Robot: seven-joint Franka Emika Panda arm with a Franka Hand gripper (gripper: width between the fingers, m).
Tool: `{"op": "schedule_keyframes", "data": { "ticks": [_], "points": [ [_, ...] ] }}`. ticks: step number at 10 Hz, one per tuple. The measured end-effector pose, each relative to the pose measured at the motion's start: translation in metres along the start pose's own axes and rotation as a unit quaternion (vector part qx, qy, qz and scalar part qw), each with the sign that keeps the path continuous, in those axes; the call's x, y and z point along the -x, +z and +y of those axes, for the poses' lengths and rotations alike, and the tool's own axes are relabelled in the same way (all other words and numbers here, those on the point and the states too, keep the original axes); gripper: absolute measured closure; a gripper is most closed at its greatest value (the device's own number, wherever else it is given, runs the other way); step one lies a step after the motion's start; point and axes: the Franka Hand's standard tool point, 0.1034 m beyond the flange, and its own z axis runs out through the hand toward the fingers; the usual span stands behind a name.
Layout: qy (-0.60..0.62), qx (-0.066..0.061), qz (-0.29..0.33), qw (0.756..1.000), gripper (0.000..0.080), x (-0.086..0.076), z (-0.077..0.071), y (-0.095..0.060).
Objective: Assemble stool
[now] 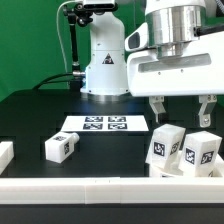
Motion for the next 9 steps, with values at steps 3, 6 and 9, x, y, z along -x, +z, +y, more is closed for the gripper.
{"op": "schedule_keyframes", "data": {
  "ticks": [3,6,9],
  "points": [
    [-0.175,0.005,0.01,0.984,0.015,-0.0016,0.0042,0.0018],
    [-0.317,0.006,0.016,0.948,0.015,-0.0049,0.0059,0.0018],
    [-0.436,0.011,0.022,0.9,0.015,-0.0068,0.0046,0.0011]
  ]
}}
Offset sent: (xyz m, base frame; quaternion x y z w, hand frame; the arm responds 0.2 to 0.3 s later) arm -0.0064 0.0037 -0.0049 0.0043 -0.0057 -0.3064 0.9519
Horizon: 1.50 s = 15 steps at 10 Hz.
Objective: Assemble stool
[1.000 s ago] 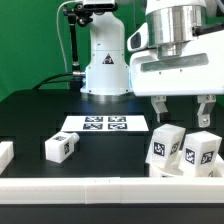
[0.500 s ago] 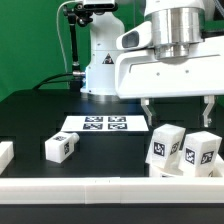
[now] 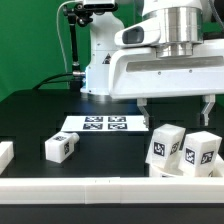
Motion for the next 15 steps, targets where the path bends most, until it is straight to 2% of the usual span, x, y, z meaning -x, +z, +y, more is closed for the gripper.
{"op": "schedule_keyframes", "data": {
  "ticks": [5,9,13,15],
  "points": [
    [-0.163,0.017,-0.004,0.986,0.015,-0.001,0.011,0.0],
    [-0.281,0.032,-0.014,0.959,0.015,-0.003,0.027,0.002],
    [-0.272,0.034,-0.023,0.962,0.015,0.002,0.03,0.014],
    [-0.259,0.033,-0.025,0.965,0.015,0.005,0.026,0.018]
  ]
}}
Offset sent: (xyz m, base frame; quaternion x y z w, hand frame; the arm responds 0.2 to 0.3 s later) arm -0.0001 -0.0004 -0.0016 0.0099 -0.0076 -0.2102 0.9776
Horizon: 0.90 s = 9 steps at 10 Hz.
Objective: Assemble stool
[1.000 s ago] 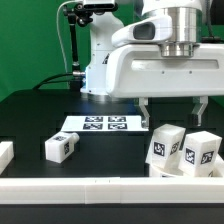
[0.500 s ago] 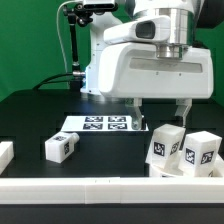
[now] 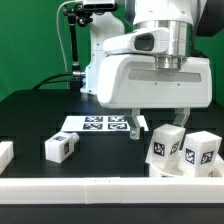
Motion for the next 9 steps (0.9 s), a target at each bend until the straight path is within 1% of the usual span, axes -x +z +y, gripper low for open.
{"op": "schedule_keyframes", "data": {
  "ticks": [1,2,3,4,5,6,9],
  "points": [
    [0.007,-0.001,0.0,1.0,0.015,-0.0007,-0.0017,0.0001],
    [0.013,-0.001,0.0,1.0,0.0292,-0.0009,-0.0025,0.0002],
    [0.019,-0.001,0.0,1.0,0.0292,-0.0009,-0.0033,0.0006],
    [0.03,-0.002,0.0,1.0,0.0435,-0.0011,-0.0036,0.0006],
    [0.04,-0.002,0.0,0.999,0.0452,-0.001,-0.0034,0.0006],
    [0.048,-0.002,0.0,0.999,0.0452,-0.001,-0.0033,0.0006],
    [0.157,-0.002,0.0,0.988,0.0452,-0.0006,-0.0035,0.0009]
  ]
}}
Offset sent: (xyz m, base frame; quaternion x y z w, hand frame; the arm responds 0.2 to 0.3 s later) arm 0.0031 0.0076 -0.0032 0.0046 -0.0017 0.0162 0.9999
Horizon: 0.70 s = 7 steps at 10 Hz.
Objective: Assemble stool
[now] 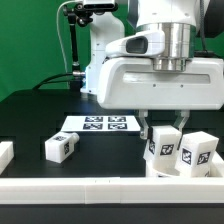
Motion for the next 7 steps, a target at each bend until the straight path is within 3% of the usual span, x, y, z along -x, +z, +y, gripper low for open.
{"op": "schedule_keyframes", "data": {
  "ticks": [4,7],
  "points": [
    [0.137,0.0,-0.001,0.991,0.0455,0.0006,0.0001,0.0005],
    [0.282,0.0,0.006,0.959,0.0455,0.0024,-0.0042,0.0011]
  ]
}}
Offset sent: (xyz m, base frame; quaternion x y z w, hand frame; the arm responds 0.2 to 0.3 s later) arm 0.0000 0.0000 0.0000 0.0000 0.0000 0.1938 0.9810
